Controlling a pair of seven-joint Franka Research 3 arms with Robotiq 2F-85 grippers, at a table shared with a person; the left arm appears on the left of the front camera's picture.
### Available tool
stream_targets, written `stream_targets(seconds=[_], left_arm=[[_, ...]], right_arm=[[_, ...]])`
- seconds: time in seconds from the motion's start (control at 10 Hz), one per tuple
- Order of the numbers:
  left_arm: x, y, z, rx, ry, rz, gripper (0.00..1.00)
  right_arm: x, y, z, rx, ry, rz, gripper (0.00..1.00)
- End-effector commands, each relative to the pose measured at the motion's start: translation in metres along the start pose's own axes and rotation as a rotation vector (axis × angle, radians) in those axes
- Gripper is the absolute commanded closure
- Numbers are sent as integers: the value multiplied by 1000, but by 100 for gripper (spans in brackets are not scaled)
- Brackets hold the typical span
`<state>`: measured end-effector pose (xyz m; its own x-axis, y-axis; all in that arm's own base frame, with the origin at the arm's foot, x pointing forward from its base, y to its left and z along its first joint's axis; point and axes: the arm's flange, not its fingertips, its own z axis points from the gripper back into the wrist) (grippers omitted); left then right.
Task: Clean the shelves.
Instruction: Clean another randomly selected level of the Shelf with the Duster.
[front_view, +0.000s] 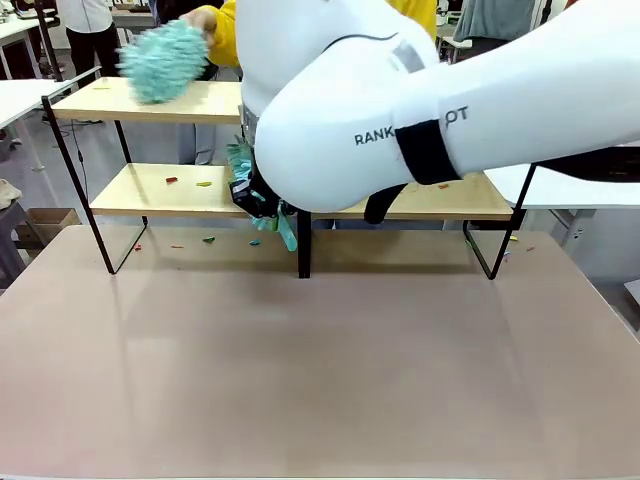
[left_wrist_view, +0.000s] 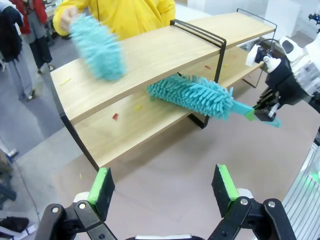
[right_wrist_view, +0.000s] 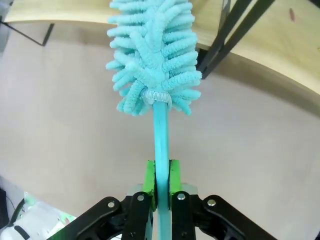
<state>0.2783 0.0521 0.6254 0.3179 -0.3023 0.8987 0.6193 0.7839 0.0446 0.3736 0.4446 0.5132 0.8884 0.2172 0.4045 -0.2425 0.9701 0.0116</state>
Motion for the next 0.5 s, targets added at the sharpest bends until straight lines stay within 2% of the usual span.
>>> stream_targets(seconds=[0.0,0.4], left_arm=[[0,1,0,0,0,-7,0],[0,1,0,0,0,-7,0]], right_arm=[[9,16,-12,10,-39,-36,88],[21,27,-28,79,-58,1,88]])
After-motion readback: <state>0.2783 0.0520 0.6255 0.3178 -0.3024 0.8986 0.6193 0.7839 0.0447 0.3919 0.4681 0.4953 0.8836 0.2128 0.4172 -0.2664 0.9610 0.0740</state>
